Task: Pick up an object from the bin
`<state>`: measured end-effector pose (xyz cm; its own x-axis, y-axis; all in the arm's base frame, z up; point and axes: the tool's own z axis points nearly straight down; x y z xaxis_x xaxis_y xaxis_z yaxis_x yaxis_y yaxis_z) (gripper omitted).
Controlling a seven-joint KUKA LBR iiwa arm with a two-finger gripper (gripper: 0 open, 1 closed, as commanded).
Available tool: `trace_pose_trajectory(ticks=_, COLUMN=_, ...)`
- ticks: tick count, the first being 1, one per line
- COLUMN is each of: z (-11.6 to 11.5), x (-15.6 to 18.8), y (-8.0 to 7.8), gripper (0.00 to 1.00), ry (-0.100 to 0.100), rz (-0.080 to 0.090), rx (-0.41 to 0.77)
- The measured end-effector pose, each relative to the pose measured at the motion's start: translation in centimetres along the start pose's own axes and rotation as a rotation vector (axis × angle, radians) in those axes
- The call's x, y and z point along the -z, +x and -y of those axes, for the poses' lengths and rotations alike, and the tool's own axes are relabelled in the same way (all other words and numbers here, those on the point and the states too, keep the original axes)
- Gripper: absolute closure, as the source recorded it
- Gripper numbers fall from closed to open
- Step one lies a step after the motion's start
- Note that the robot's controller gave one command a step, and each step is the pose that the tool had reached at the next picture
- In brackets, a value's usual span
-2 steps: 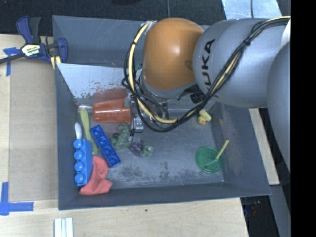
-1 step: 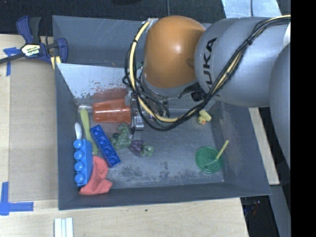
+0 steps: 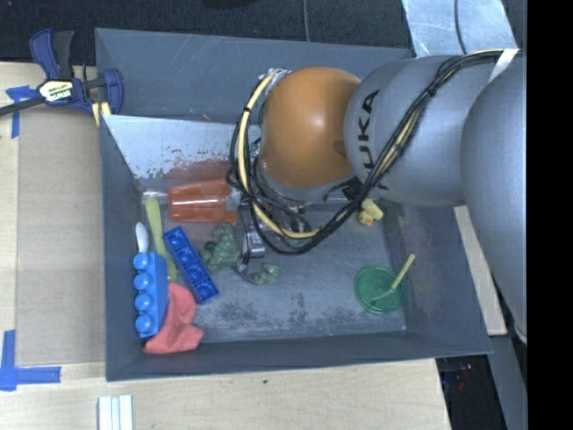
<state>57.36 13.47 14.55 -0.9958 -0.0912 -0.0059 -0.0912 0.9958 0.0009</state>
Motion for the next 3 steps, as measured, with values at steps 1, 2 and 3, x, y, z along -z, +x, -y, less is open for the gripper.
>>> trace_pose_trajectory(ticks=1, z=2.2, x=-7.0, y=1.5, gripper=0.00, ry=-0.007, rz=0.000, rx=0.105)
trace_pose_trajectory(ticks=2, z=1.9, x=-7.5, y=-2.7, gripper=1.00, ry=-0.003, rz=0.008, rx=0.089)
trace_pose_trajectory(ticks=3, z=1.9, x=-7.5, y=-2.7, gripper=1.00, ry=-0.003, rz=0.008, rx=0.089)
